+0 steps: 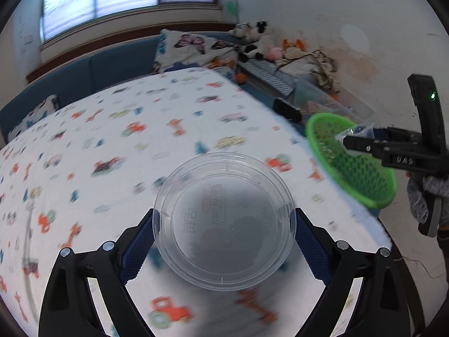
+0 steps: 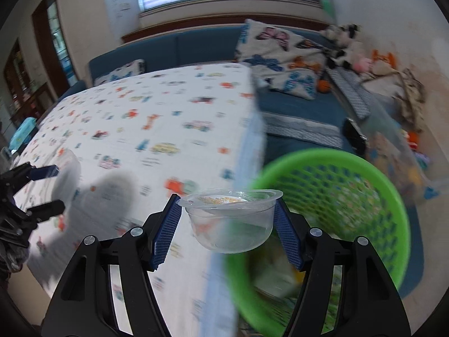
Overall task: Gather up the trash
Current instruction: 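Carry the clear lid and sealed container over the green basket with both grippers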
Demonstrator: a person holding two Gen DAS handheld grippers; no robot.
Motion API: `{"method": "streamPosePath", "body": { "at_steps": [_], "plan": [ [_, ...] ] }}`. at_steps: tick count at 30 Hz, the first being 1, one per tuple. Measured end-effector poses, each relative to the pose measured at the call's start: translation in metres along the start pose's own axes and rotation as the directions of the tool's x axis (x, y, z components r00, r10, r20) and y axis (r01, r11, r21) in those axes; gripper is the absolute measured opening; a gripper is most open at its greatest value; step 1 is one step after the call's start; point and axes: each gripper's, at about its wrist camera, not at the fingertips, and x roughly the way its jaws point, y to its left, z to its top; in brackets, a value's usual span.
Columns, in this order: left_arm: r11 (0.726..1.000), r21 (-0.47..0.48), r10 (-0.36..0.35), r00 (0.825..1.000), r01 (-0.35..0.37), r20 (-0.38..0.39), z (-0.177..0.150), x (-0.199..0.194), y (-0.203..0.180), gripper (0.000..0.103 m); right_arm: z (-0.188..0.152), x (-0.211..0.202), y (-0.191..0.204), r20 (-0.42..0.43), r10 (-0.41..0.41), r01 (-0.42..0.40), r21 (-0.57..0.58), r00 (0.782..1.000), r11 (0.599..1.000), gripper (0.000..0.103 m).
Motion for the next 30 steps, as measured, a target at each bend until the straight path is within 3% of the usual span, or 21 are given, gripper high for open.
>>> {"method": "streamPosePath", "body": {
  "at_steps": [6,14,18,30],
  "plan": [
    [0.995,0.09,-0.043,0.999,0.041,0.01,0.028,0.01,-0.051,0.09,-0.025,-0.01,-0.056,-0.033,-0.099,0.101,0.083,0.995,0.991,0.066],
    [0.984,0.155,-0.085,0.996,0.084,-0.003,0.064,0.033,-0.104,0.09,-0.049,-0.016,-0.106,-0.062,-0.146,0.155,0.18,0.987,0.971,0.067],
    [0.98,0.175,-0.098,0.995,0.099,-0.011,0.076,0.043,-0.122,0.09,-0.054,-0.02,-0.116,-0.057,-0.144,0.153,0.205,0.988,0.967,0.072],
    [0.964,0.236,-0.107,0.992,0.119,-0.062,0.101,0.082,-0.17,0.09,-0.064,-0.045,-0.122,-0.023,-0.133,0.135,0.221,0.991,0.966,0.074]
  ]
}}
